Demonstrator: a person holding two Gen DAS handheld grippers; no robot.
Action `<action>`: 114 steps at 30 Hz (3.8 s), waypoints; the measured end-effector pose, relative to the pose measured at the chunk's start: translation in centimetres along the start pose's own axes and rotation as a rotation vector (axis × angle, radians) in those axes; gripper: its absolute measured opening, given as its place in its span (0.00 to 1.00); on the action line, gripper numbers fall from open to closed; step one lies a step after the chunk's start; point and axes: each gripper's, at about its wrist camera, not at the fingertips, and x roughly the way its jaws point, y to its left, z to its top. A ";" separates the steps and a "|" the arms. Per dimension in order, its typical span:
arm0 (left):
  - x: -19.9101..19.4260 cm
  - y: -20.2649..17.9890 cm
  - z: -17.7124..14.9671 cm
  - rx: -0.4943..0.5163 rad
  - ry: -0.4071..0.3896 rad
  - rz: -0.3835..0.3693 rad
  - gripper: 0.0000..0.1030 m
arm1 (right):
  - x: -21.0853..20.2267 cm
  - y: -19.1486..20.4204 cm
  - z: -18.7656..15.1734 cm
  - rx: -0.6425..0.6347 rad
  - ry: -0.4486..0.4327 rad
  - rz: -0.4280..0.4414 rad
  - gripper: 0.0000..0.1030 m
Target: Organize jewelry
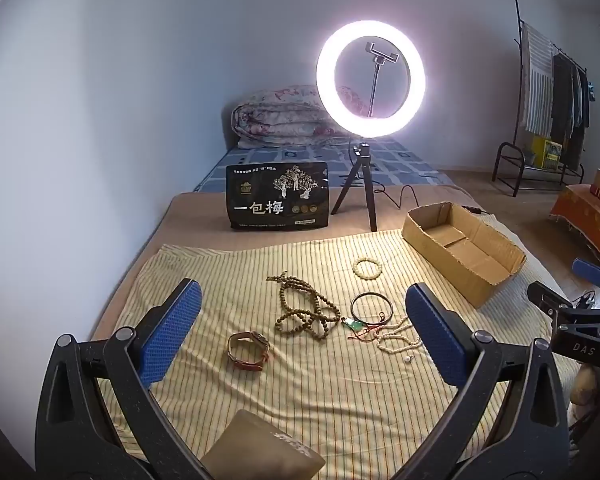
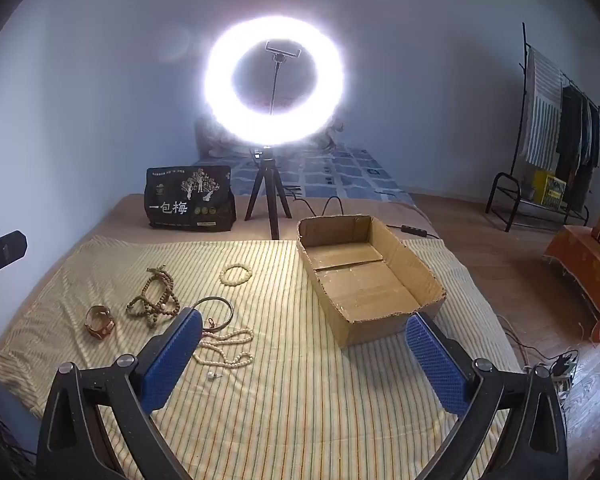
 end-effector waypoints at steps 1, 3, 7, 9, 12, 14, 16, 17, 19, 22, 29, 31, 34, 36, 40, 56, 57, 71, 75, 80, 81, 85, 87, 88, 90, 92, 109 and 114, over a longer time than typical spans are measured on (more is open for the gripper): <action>0.0 0.1 0.0 -0.003 0.001 0.005 1.00 | 0.0 0.0 -0.1 -0.003 -0.009 -0.004 1.00; 0.1 0.2 0.0 -0.008 0.007 0.006 1.00 | 0.0 -0.1 -0.2 0.000 -0.006 -0.004 1.00; 0.1 0.4 0.0 -0.015 0.012 0.016 1.00 | 0.0 0.1 -0.3 -0.019 -0.011 -0.020 1.00; 0.1 0.5 -0.1 -0.017 0.012 0.025 1.00 | 0.2 -0.1 -0.3 -0.008 -0.006 -0.016 1.00; -0.1 0.4 -0.3 -0.017 0.005 0.027 1.00 | 0.0 -0.5 -0.3 0.005 -0.003 -0.016 1.00; -0.5 -0.1 -0.8 -0.008 -0.004 0.012 1.00 | 0.2 -0.4 -0.3 0.005 -0.002 -0.020 1.00; 0.1 0.1 -0.5 -0.013 0.009 0.005 1.00 | 0.2 -0.4 -0.3 0.006 -0.002 -0.021 1.00; 0.1 0.1 -0.5 -0.013 0.009 0.006 1.00 | 0.2 -0.4 -0.3 0.006 -0.002 -0.022 1.00; 0.2 0.1 -0.4 -0.009 0.013 0.003 1.00 | 0.2 -0.3 -0.3 0.005 -0.001 -0.021 1.00; 0.2 0.3 -0.4 -0.011 0.012 0.003 1.00 | 0.2 -0.3 -0.3 0.003 -0.001 -0.023 1.00; 0.3 0.3 -0.3 -0.009 0.015 0.004 1.00 | 0.4 -0.5 -0.4 0.019 0.007 -0.026 1.00; 0.4 0.4 -0.3 -0.010 0.016 0.004 1.00 | 0.5 -0.5 -0.3 0.023 0.013 -0.029 1.00; 0.5 0.4 -0.2 -0.011 0.015 0.004 1.00 | 0.5 -0.5 -0.2 0.030 0.015 -0.026 1.00; 0.5 0.4 -0.1 -0.011 0.016 0.004 1.00 | 0.4 -0.6 -0.2 0.031 0.012 -0.028 1.00; 0.6 0.4 -0.1 -0.011 0.016 0.006 1.00 | 0.3 -0.5 -0.1 0.031 0.010 -0.029 1.00; 0.6 0.5 -0.2 -0.012 0.015 0.009 1.00 | 0.1 -0.4 0.3 0.036 0.006 -0.024 1.00; 0.6 0.5 -0.2 -0.012 0.014 0.009 1.00 | 0.1 -0.4 0.3 0.036 0.006 -0.024 1.00; 0.6 0.6 -0.2 -0.013 0.015 0.010 1.00 | 0.0 -0.3 0.2 0.038 0.008 -0.019 1.00; 0.7 0.6 -0.2 -0.013 0.016 0.010 1.00 | 0.0 -0.3 0.2 0.039 0.009 -0.018 1.00; 0.8 0.7 -0.4 -0.012 0.020 0.014 1.00 | 0.1 -0.1 0.4 0.036 0.011 -0.016 1.00; 0.9 0.8 -0.5 -0.012 0.021 0.015 1.00 | 0.1 -0.1 0.4 0.037 0.012 -0.016 1.00; 1.2 0.8 -0.7 -0.011 0.029 0.018 1.00 | 0.2 0.0 0.3 0.037 0.017 -0.014 1.00; 1.5 0.9 -0.8 -0.009 0.034 0.023 1.00 | 0.4 0.1 0.3 0.035 0.023 -0.012 1.00; 1.7 0.8 -0.9 -0.008 0.038 0.026 1.00 | 0.4 0.1 0.3 0.034 0.026 -0.010 1.00; 2.0 1.0 -0.9 -0.010 0.047 0.028 1.00 | 0.6 0.2 0.2 0.030 0.033 -0.003 1.00; 2.3 1.0 -1.0 -0.010 0.051 0.035 1.00 | 0.8 0.3 0.1 0.027 0.039 0.007 1.00; 5.1 2.8 -2.1 -0.020 0.085 0.083 1.00 | 3.9 0.8 -0.6 0.035 0.094 0.051 1.00; 6.0 3.3 -2.4 -0.022 0.096 0.099 1.00 | 5.0 1.6 -0.9 0.005 0.117 0.059 1.00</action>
